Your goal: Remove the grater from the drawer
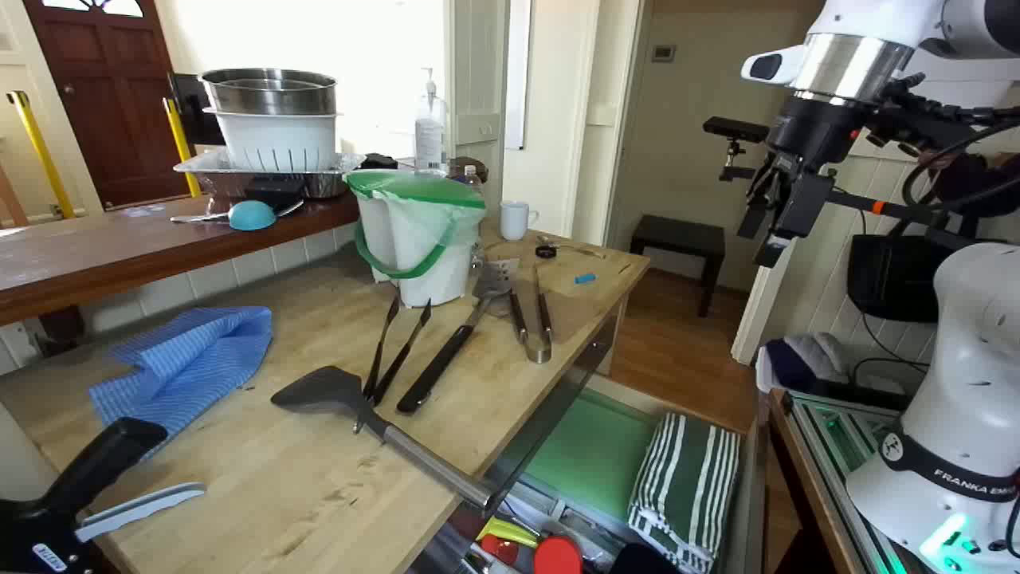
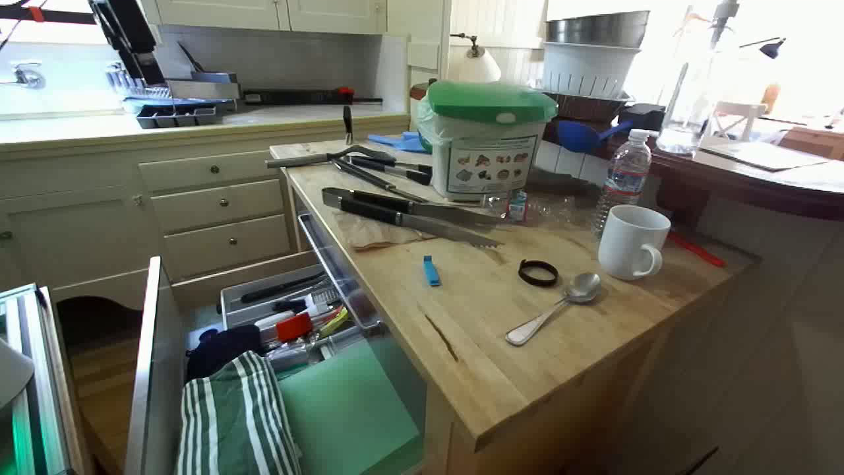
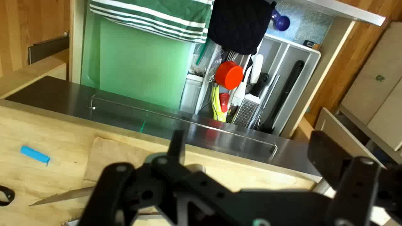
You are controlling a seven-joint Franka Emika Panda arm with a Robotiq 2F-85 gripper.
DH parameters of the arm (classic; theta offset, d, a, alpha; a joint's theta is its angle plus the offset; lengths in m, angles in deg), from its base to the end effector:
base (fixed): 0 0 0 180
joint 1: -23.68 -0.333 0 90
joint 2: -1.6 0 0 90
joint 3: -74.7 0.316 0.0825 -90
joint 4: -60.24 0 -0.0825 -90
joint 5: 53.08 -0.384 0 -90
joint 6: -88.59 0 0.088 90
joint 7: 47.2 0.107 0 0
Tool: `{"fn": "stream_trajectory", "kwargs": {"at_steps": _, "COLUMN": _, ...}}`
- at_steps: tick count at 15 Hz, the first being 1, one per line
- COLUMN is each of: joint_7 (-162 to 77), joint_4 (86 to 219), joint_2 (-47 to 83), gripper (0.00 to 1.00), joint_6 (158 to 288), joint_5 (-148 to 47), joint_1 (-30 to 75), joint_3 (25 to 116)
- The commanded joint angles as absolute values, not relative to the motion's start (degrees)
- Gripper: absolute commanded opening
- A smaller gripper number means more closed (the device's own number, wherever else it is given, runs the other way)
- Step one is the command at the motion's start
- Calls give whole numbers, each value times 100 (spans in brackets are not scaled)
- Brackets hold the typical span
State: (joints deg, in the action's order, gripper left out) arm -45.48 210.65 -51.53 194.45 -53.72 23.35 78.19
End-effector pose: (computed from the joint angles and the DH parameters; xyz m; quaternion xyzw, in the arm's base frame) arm 0.2905 0.0227 0.5286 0.9970 0.0068 0.0750 0.0161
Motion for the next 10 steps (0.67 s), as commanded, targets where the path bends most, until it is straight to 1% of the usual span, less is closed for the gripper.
{"fn": "stream_trajectory", "kwargs": {"at_steps": 1, "joint_7": -4521, "joint_4": 21049, "joint_2": -5145, "gripper": 100, "joint_6": 19429, "joint_5": -5344, "joint_1": 2294, "joint_3": 7791}}
{"fn": "stream_trajectory", "kwargs": {"at_steps": 5, "joint_7": -4483, "joint_4": 21227, "joint_2": -5007, "gripper": 100, "joint_6": 19642, "joint_5": -5488, "joint_1": 2252, "joint_3": 7763}}
{"fn": "stream_trajectory", "kwargs": {"at_steps": 10, "joint_7": -4480, "joint_4": 21815, "joint_2": -4590, "gripper": 100, "joint_6": 20409, "joint_5": -5556, "joint_1": 2202, "joint_3": 7787}}
